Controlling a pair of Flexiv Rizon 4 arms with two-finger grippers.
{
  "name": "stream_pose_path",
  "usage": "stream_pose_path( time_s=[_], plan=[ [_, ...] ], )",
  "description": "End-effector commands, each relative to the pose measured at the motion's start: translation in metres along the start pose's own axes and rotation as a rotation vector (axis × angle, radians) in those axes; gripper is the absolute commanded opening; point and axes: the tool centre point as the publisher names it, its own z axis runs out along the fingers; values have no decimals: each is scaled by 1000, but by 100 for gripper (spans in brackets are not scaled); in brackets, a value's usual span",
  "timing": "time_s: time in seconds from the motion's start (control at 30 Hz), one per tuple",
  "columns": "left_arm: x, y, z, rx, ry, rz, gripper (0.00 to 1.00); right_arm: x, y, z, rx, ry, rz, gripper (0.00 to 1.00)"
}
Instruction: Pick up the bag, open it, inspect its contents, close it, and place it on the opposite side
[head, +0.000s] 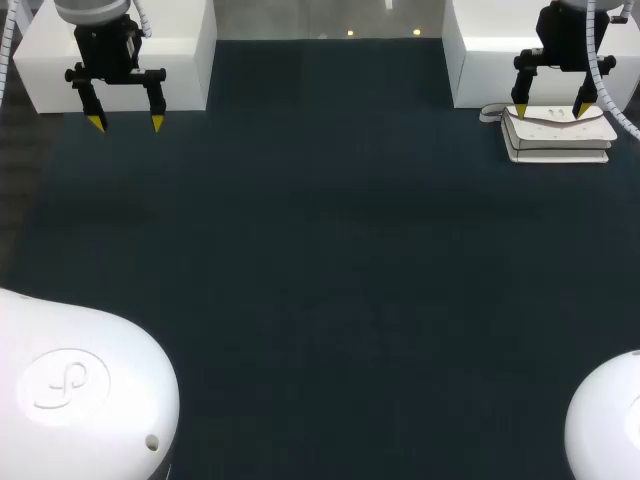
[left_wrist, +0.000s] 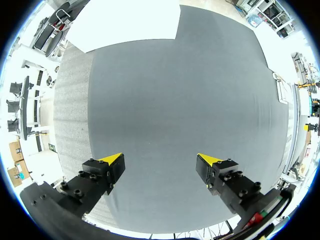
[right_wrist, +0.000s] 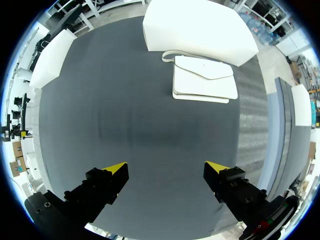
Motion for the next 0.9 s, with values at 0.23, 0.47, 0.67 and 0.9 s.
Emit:
stream_pose_path(
  time_s=[0.23, 0.47, 0.67, 0.9],
  plan=[
    [0, 0, -1, 0, -2, 0, 100, 1, 0, -1, 2, -3, 1, 100],
    [0, 0, -1, 0, -2, 0, 100, 1, 0, -1, 2, -3, 1, 100],
    [11, -2, 5, 43, 69, 160, 100, -6, 5, 7, 3, 4, -17, 100],
    [28, 0, 21, 106, 179, 561, 100, -52, 24, 29, 8, 33, 35, 100]
  ],
)
